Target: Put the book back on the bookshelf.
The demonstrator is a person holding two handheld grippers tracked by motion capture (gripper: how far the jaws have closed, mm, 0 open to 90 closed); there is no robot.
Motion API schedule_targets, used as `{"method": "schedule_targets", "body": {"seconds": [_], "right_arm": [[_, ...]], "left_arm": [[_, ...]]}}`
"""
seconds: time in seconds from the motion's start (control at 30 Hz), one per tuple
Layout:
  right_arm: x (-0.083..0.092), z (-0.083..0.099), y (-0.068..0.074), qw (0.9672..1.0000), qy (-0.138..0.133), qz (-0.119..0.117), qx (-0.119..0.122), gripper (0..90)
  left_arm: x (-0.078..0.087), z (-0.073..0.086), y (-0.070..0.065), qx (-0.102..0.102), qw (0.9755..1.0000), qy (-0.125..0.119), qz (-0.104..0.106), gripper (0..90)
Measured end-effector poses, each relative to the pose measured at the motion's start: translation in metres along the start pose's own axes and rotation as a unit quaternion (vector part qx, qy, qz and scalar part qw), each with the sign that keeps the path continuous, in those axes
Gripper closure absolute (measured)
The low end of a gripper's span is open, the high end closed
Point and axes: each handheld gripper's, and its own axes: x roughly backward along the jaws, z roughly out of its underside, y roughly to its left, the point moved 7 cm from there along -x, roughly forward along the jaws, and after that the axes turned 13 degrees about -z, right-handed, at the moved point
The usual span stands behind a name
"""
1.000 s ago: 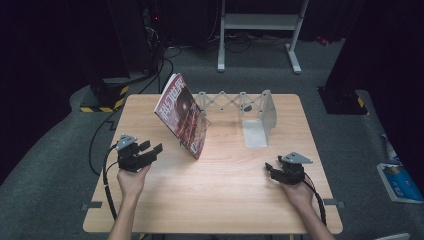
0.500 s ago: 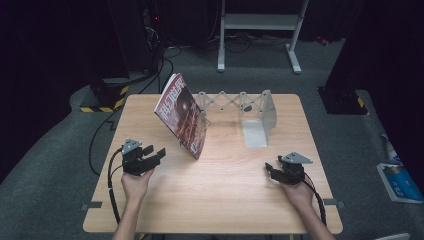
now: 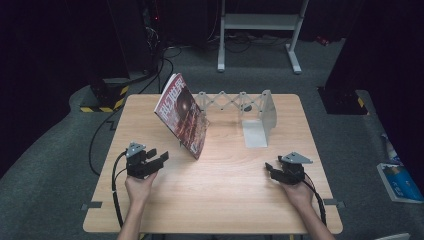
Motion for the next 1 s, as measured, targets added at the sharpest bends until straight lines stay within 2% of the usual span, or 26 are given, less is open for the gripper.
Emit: {"method": "schedule_targets", "body": {"seconds": [0.53, 1.0], "right_arm": [[0.0, 0.0, 0.0, 1.0, -0.001, 0.0, 0.0, 36.5], [0.0, 0.0, 0.0, 1.0, 0.0, 0.0, 0.001, 36.5]], "left_arm": [[-0.012, 0.012, -0.01, -0.017, 0.9997, 0.015, -0.004, 43.0], [-0.024, 0.024, -0.017, -0.016, 0.9996, 0.022, -0.008, 43.2]]}}
